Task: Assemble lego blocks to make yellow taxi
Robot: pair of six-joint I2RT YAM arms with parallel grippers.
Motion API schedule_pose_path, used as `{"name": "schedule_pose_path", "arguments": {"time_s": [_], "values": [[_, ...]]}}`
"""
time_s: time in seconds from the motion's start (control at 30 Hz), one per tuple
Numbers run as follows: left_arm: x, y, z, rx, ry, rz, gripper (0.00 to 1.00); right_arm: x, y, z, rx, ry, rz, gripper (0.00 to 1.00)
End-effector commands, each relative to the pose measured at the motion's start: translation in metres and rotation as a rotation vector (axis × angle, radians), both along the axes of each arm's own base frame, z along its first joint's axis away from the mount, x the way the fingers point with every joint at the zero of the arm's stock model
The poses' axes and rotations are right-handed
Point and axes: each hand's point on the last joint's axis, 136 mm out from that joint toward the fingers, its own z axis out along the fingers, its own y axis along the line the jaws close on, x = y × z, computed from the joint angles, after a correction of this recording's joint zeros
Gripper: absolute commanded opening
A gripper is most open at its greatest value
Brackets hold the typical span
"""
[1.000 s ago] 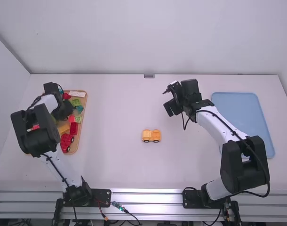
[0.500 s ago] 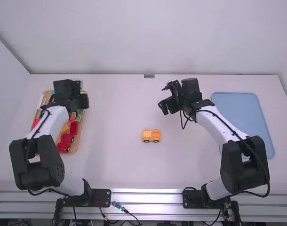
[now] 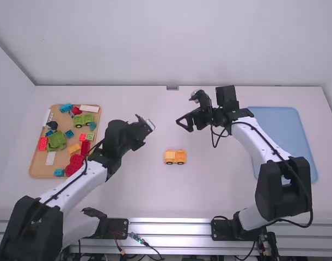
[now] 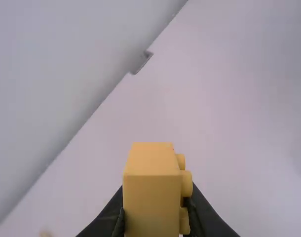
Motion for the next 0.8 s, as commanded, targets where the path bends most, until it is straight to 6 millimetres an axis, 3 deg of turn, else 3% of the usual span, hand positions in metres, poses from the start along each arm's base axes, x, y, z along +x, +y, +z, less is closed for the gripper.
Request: {"name": "schedule_pose_path", "arguments": {"time_s": [0.0, 0.2, 0.5, 0.77], "values": [[-0.008, -0.008, 0.008, 0.065, -0.057, -0.062, 0.01, -0.009, 0.015, 0.008, 0.119, 0.038, 0.104, 0.99], [-0.025, -0.042, 0.017, 0.014, -0.033, -0.272, 0.01, -0.016, 0.028, -0.007, 0.125, 0.107, 0.127, 1.0], [-0.027, -0.053, 0.026, 0.017, 0.022, -0.331, 0.02, -0.035, 0.052, -0.008, 0.116, 0.105, 0.211, 1.0], [-0.032, -0.063, 0.028, 0.007, 0.015, -0.369, 0.02, -0.039, 0.059, 0.004, 0.186, 0.108, 0.249, 0.97]]}}
